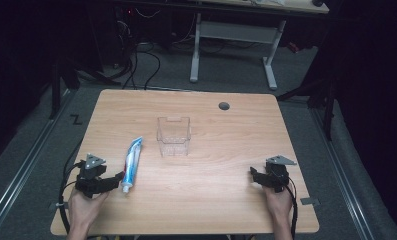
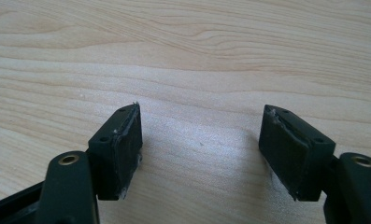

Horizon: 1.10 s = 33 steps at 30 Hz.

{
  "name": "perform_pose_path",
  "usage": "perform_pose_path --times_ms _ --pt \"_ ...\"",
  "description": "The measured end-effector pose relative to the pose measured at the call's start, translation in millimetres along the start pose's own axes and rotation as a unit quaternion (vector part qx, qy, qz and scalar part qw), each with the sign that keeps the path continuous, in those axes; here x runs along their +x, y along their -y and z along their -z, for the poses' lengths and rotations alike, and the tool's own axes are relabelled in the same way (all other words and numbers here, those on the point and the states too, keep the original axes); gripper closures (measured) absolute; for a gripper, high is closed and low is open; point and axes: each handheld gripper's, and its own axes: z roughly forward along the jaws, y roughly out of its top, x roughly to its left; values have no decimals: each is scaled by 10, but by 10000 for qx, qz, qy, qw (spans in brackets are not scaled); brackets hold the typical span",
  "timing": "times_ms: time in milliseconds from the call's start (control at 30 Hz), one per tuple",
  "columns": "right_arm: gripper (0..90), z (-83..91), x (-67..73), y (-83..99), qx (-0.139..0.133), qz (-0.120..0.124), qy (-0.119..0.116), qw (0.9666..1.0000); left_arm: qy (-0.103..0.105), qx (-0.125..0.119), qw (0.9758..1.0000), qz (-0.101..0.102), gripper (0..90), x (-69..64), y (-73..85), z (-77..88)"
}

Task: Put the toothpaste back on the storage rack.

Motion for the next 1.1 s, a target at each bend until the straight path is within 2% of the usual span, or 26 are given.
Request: perform_pose_path --times_ms 167,300,333,400,467,667,800,967,1100 --pt "302 1 2 0 -3 17 -15 10000 -33 310 9994 -122 371 -65 -155 -151" --pt "302 1 3 0 -2 17 -16 10000 -31 347 9993 -124 395 -89 -215 -199" --pt "301 1 4 0 1 17 -20 10000 -115 392 9988 -257 405 -115 -257 -228" --pt "301 0 7 1 -11 15 -28 10000 -32 416 9984 -374 456 -137 -299 -249" --pt "301 0 8 1 -10 16 -29 10000 -47 449 9980 -438 461 -148 -341 -274" --pt "301 -1 8 1 -12 19 -29 10000 -78 556 9976 -396 435 -148 -459 -337" --pt "300 -1 7 2 -11 37 -35 10000 -46 745 9967 -320 430 -141 -576 -435" --pt "300 2 10 2 -1 56 -56 10000 -190 940 9942 -481 446 -172 -687 -541" --pt "300 4 14 2 6 52 -62 10000 -253 1048 9929 -500 446 -180 -739 -610"
